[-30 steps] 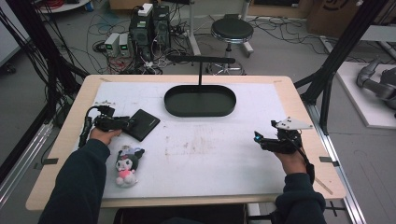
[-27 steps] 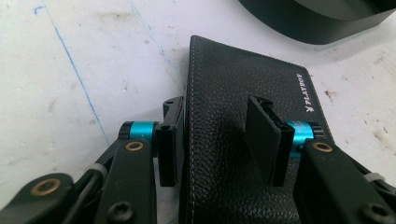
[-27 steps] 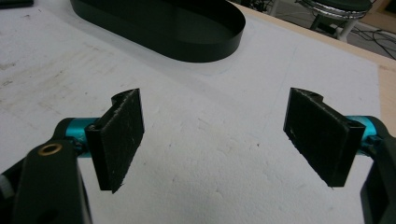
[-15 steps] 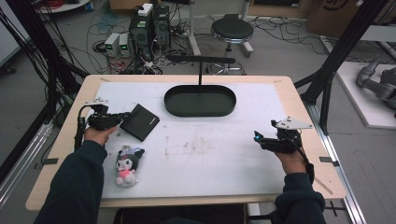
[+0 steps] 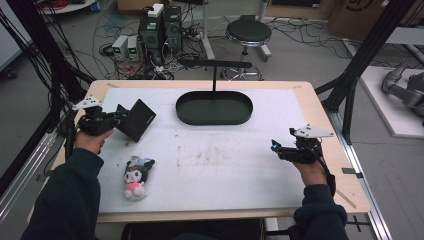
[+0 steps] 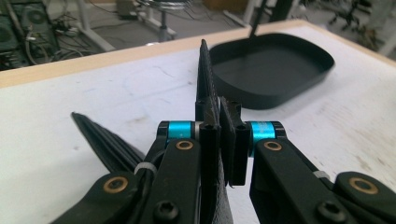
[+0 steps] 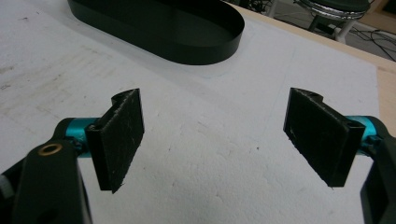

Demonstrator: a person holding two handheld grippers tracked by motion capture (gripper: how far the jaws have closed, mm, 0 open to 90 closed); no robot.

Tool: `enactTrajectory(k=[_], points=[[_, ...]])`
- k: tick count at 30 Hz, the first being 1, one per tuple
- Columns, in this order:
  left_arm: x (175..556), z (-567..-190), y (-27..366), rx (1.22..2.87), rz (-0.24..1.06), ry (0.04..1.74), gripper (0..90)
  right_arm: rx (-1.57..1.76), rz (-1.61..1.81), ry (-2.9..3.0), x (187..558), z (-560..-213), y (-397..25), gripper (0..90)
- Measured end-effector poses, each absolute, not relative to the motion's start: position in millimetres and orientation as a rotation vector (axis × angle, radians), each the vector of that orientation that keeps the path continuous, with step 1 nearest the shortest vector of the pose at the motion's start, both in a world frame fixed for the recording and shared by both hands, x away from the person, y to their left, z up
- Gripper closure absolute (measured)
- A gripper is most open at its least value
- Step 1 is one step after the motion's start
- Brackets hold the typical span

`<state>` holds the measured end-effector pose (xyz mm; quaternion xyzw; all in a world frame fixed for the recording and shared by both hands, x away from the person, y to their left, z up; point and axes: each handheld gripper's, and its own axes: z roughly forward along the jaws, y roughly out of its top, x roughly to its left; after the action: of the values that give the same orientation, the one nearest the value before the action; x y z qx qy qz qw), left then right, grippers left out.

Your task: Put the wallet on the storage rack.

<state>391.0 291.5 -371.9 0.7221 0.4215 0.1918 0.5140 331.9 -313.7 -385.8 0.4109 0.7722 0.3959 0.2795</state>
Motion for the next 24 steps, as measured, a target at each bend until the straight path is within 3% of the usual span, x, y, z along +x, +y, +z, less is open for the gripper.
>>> enactTrajectory(k=[8,24], points=[[392,-379,258,1.849,0.424,0.973,86.1,1.1,1.066,2.071,332,-385,-314,20.6],[395,-384,251,1.824,0.392,0.989,82.5,1.101,1.072,2.068,330,-386,-315,20.6]])
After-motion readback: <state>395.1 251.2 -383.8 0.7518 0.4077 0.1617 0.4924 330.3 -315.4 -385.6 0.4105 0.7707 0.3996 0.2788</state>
